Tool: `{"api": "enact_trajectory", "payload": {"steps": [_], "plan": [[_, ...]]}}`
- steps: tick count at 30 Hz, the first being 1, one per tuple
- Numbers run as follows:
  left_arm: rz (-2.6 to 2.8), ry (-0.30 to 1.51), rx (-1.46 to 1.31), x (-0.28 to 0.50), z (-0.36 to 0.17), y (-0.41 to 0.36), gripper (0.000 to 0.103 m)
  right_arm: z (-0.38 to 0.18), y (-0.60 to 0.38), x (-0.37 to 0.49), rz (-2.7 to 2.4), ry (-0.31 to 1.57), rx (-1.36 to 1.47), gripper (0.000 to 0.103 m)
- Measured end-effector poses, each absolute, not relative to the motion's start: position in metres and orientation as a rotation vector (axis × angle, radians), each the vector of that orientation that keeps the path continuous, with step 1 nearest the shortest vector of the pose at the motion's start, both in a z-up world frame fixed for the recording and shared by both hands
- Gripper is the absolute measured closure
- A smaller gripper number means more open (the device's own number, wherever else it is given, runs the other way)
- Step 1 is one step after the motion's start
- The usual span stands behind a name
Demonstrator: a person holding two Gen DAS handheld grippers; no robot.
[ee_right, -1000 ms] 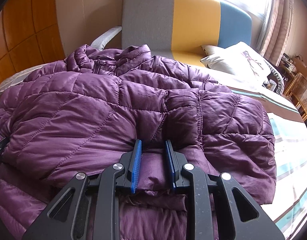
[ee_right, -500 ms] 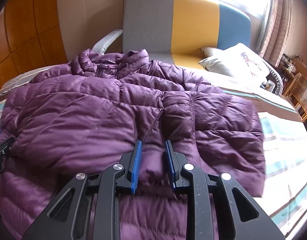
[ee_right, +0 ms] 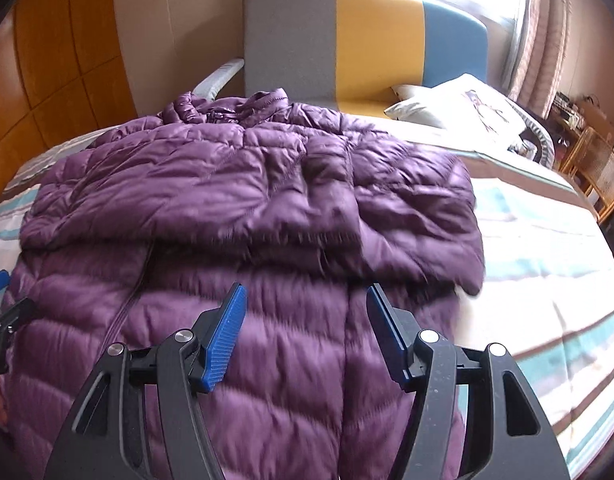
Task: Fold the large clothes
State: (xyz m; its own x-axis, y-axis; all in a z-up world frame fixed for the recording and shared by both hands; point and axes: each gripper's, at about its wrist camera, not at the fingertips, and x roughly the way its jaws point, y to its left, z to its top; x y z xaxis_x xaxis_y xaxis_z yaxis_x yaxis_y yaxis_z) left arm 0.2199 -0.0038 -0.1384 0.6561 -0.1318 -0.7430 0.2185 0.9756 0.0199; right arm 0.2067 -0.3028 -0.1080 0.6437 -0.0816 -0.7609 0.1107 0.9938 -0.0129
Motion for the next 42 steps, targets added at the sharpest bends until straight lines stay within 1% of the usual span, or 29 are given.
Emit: {"api": "enact_trajectory", "payload": {"steps": [4,11,17,19,21,24,25,27,32,34,36,39,41,42], "plan": [[-0.193,0.805,0.128,0.197,-0.137,0.006,0.002,-0.101,-0.305,0.179,-0.097,0.853,0.026,0.041],[-0.198,0.812,0.102,0.176,-0.134,0.038,0.002,-0.088,-0.327,0.125,-0.103,0.832,0.020,0.041],[-0.203,0.809,0.112,0.154,-0.131,0.067,0.002,-0.092,-0.357,0.076,-0.104,0.861,0.075,0.041],[-0.204,0.817,0.112,0.148,-0.133,0.075,0.004,-0.095,-0.363,0.062,-0.108,0.869,0.083,0.041],[-0.219,0.830,0.081,0.139,-0.135,0.084,0.008,-0.102,-0.368,0.047,-0.107,0.891,0.099,0.041],[-0.232,0.853,0.055,0.127,-0.140,0.092,0.018,-0.109,-0.372,0.032,-0.092,0.907,0.141,0.046],[-0.245,0.869,0.041,0.123,-0.144,0.095,0.019,-0.112,-0.372,0.026,-0.087,0.918,0.148,0.046],[-0.277,0.898,0.012,0.113,-0.150,0.099,0.021,-0.116,-0.372,0.016,-0.078,0.931,0.149,0.046],[-0.301,0.918,0.048,0.093,-0.159,0.097,0.022,-0.129,-0.376,0.002,-0.088,0.963,0.143,0.046],[-0.315,0.921,0.062,0.087,-0.159,0.097,0.028,-0.135,-0.383,-0.002,-0.090,0.977,0.181,0.046],[-0.321,0.930,0.072,0.082,-0.160,0.096,0.030,-0.138,-0.390,-0.007,-0.081,0.987,0.225,0.046],[-0.336,0.945,0.081,0.074,-0.161,0.097,0.036,-0.140,-0.390,-0.014,-0.069,1.001,0.220,0.046],[-0.346,0.948,0.084,0.071,-0.161,0.097,0.043,-0.142,-0.388,-0.016,-0.063,1.013,0.208,0.046],[-0.357,0.949,0.084,0.070,-0.161,0.097,0.049,-0.144,-0.387,-0.018,-0.058,1.012,0.202,0.049]]}}
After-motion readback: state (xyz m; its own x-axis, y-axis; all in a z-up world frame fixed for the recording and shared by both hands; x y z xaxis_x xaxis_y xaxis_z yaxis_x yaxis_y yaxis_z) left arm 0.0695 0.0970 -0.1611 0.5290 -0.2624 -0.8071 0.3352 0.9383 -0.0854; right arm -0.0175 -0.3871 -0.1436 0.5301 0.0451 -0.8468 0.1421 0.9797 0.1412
